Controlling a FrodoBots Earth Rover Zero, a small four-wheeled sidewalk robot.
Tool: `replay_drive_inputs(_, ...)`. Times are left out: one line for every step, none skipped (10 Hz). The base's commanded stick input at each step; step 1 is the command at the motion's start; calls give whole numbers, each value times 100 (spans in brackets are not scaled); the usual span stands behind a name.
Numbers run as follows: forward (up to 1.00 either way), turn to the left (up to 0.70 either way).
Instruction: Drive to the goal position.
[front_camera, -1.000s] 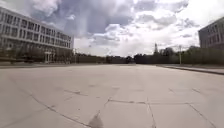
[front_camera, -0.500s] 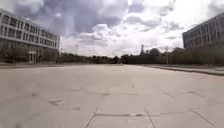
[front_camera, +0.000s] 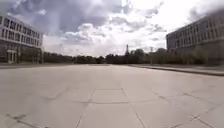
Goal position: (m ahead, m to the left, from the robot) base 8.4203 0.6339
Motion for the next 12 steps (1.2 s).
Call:
replay_drive_inputs(100,0)
replay_drive_inputs(100,0)
replay_drive_inputs(100,0)
replay_drive_inputs(100,0)
replay_drive_inputs(100,0)
replay_drive_inputs(100,0)
replay_drive_inputs(100,0)
replay_drive_inputs(100,0)
replay_drive_inputs(100,0)
replay_drive_inputs(100,0)
replay_drive_inputs(100,0)
replay_drive_inputs(100,0)
